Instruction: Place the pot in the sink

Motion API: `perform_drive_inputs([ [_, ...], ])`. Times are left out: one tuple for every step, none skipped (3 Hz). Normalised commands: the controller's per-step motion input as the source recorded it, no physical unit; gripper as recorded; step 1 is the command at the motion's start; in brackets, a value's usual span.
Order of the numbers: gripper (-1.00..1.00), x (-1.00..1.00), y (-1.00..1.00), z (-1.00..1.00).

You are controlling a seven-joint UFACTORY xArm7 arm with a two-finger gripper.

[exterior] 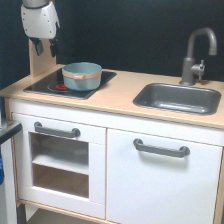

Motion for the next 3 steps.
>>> perform_drive_inputs([
  [1.0, 0.52, 0.39, -0.22],
  [1.0, 0.38, 0.49, -0.58],
  [1.0, 0.1, 0.5, -0.83],
])
